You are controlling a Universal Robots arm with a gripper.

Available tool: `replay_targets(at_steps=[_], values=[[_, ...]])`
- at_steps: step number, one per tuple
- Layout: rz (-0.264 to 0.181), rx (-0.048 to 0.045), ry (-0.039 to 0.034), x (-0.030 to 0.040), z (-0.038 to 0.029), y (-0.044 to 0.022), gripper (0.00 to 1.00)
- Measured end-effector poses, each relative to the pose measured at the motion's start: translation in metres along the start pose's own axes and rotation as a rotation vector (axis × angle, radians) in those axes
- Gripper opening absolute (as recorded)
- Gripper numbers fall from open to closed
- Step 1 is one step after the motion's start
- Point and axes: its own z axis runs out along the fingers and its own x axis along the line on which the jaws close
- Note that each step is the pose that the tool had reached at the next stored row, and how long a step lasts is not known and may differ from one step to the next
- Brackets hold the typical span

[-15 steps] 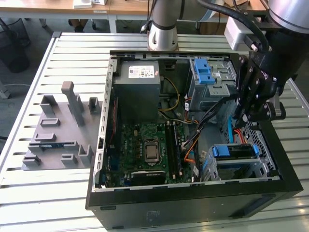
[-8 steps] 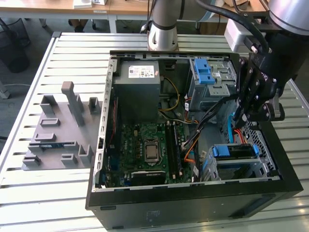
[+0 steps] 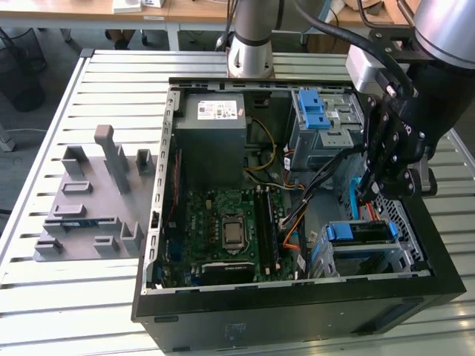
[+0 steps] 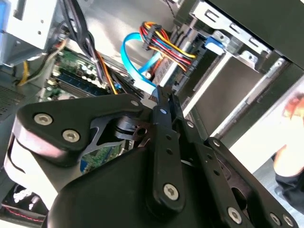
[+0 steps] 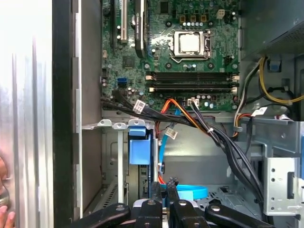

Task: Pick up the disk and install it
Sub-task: 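Insert the second disk wire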

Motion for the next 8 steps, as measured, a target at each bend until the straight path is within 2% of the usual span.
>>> replay_targets(at_steps=[1, 2, 8], values=[[0.000, -0.0001, -0.0065, 0.0001, 0.0000, 0.0000, 0.16], [0.000, -0.0002, -0.0086, 0.0000, -0.0001, 0.0000, 0.16], [0.000, -0.0003, -0.0092, 0.0001, 0.0005, 0.0000, 0.16]])
